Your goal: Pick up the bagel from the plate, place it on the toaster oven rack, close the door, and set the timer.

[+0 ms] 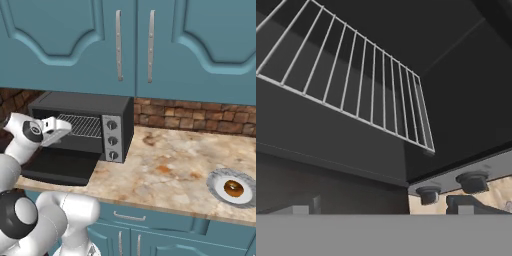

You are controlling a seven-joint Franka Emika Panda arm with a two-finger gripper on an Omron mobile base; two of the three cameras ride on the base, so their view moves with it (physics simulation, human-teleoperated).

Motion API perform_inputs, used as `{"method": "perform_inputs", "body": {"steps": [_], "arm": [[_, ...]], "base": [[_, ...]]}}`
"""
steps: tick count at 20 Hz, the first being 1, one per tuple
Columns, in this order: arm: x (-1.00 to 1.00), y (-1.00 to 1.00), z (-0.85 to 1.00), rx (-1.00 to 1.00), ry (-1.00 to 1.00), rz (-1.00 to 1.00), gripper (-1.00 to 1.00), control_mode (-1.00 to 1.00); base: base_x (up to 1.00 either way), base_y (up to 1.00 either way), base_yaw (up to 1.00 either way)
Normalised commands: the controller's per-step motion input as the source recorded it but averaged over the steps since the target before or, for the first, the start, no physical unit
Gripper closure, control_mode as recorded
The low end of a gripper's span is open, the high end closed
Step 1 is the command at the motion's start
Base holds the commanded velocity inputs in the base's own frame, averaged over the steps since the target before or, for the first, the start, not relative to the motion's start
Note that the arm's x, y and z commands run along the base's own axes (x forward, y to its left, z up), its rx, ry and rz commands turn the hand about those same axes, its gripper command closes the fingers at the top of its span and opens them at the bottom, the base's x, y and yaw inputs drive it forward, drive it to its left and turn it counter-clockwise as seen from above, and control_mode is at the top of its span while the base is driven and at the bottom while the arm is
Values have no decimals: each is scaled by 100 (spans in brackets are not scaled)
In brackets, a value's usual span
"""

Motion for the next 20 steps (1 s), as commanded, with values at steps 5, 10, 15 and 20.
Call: {"method": "perform_inputs", "body": {"steps": [5,10,15,20], "arm": [[8,4,-21,-9,-5,0,-100,-100],[1,1,-13,-7,-8,0,-100,-100],[1,0,0,-4,-7,0,-100,-100],[0,0,0,-4,-8,0,-100,-100]], "base": [[0,0,0],[0,0,0],[0,0,0],[0,0,0]]}}
